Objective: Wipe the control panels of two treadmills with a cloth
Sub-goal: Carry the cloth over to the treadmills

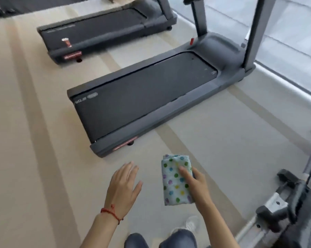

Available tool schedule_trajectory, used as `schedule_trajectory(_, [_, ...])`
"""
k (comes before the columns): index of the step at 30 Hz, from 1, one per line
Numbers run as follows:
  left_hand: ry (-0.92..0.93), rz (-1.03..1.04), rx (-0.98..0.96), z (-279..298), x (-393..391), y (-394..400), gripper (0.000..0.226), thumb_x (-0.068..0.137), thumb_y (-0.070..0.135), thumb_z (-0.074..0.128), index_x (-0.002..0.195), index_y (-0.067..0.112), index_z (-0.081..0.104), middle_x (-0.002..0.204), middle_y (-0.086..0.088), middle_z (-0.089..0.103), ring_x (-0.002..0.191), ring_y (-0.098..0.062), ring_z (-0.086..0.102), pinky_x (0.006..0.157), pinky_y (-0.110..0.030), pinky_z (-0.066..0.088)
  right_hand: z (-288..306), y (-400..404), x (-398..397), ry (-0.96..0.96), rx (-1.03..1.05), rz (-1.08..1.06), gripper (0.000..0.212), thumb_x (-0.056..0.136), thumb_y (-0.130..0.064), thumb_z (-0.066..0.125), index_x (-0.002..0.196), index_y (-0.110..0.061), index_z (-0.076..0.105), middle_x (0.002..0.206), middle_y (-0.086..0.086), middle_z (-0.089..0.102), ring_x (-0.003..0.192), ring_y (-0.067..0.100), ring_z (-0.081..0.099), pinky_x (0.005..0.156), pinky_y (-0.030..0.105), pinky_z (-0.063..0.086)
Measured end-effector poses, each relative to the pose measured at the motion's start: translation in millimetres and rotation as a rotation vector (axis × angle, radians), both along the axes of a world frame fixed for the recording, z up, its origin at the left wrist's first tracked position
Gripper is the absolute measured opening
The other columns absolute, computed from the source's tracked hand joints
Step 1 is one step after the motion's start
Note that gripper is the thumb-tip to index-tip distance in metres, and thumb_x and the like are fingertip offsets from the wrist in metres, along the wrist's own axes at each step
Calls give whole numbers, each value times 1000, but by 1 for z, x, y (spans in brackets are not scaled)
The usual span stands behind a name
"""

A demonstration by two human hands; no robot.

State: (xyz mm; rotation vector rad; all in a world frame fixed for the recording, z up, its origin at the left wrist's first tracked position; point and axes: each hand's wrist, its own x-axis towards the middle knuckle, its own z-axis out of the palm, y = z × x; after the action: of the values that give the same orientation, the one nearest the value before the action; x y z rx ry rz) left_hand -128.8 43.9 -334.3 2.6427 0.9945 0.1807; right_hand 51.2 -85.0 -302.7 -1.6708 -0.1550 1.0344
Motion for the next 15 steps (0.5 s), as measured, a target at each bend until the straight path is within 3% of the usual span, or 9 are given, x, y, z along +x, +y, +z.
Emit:
schedule_trajectory(8, [23,347,-64,-3,-178,44,69,100,47,12,116,2,62,121,-16,61,110,-32,58,92,-40,47,-15,105,-147,24,-27,265,16,85,-25,63,89,-9,62,82,9,71,67,18,71,54,27,55])
schedule_trajectory(15, [39,568,-124,-5,-240,78,70,100,47,12,114,1,63,118,-17,62,106,-33,60,85,-45,49,-23,181,-204,-36,-64,481,16,83,-23,67,84,-9,59,85,13,69,76,27,70,59,32,59])
